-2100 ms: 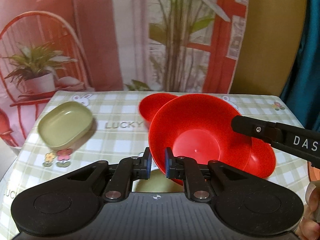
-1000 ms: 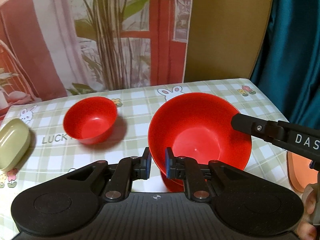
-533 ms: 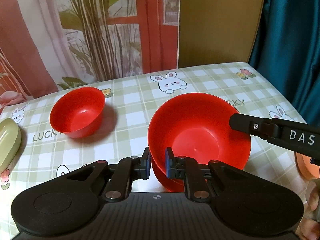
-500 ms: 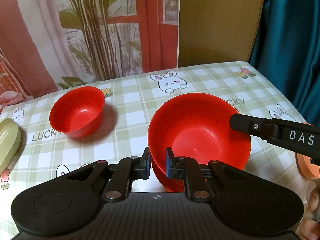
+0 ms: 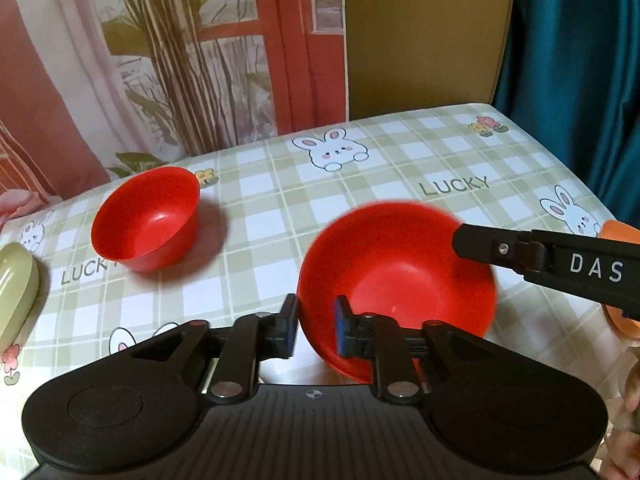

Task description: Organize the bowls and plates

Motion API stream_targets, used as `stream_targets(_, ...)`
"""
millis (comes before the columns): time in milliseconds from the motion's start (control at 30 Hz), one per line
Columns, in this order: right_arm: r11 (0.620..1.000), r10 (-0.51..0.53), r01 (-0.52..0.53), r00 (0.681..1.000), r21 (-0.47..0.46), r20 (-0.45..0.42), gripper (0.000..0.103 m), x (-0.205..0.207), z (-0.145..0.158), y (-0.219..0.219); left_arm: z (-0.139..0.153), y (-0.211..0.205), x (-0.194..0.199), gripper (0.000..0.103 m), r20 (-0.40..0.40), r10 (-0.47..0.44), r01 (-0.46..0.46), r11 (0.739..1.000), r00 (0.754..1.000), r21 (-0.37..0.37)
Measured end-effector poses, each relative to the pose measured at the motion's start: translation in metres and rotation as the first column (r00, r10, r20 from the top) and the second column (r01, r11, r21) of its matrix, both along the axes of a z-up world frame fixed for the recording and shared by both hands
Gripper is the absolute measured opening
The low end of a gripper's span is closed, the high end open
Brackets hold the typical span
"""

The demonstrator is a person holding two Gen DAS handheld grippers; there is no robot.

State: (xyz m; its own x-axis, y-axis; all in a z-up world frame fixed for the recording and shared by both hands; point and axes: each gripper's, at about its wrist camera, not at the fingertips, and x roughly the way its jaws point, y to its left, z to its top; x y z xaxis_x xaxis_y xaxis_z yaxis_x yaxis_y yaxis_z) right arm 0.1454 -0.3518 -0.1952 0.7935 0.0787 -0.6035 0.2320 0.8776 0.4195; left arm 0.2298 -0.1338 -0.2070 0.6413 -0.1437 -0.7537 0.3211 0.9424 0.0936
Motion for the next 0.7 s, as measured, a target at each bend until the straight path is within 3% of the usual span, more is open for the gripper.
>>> stream_targets(100,1.000,0.000,0.000,1.000,-0.012,0.001,0.019,-0.001,0.002,0.002,0.000,0.001,-0.002,0.041,0.008,0.009,-0.009,1.000,1.000,-0.002)
stream_targets(367,0.998,0.026,-0.024,0.999,-0.064,0.025,0.020,-0.002,0.013,0.009,0.010,0.017,-0.005,0.041,0.048,0.038,-0.035,0.997,0.998,-0.065)
stream_targets(700,0.981,0.087,-0.073,0.994,-0.180,0.067,0.029,0.005,0.035,0.026,0.035,0.058,-0.006,0.041,0.155,0.105,-0.089,0.990,0.982,-0.111)
